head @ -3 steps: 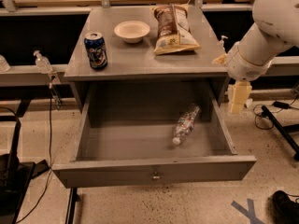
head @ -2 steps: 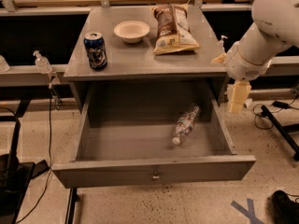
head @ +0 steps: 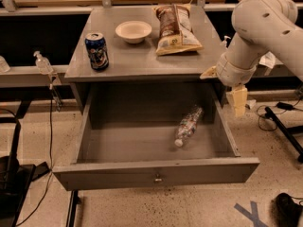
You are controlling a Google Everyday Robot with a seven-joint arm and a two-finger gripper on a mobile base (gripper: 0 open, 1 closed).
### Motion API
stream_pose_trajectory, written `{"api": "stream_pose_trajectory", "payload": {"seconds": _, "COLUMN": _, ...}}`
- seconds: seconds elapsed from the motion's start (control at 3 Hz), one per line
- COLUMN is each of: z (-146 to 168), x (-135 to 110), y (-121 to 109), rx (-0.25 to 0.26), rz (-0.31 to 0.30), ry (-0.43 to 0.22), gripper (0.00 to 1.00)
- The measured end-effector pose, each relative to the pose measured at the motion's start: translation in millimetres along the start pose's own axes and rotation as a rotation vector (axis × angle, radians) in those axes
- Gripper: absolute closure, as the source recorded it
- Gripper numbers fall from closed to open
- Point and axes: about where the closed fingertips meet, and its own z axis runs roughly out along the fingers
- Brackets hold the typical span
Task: Pick water bottle from top drawer and place on counter
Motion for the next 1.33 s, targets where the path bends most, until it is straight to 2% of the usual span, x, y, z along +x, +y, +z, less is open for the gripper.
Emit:
{"api": "stream_pose_trajectory", "payload": {"seconds": 0.33, "z": 36.3, "x": 8.7, "y": -8.2, "rx": -0.063, "rz": -0.168, "ry": -0.043, "gripper": 0.00}}
{"api": "stream_pose_trajectory", "payload": {"seconds": 0.67, "z": 71.0, "x": 6.4, "y": -9.3, "rx": -0.099, "rz": -0.365, "ry": -0.089, "gripper": 0.00}}
{"api": "stream_pose_trajectory", "payload": {"seconds": 1.0, "z": 74.1, "x": 6.1, "y": -10.0, "rx": -0.094, "rz": -0.456, "ry": -0.095, "gripper": 0.00}}
{"api": "stream_pose_trajectory", "payload": {"seconds": 1.33, "z": 77.2, "x": 3.4, "y": -10.2, "rx": -0.091, "rz": -0.470, "ry": -0.111, "gripper": 0.00}}
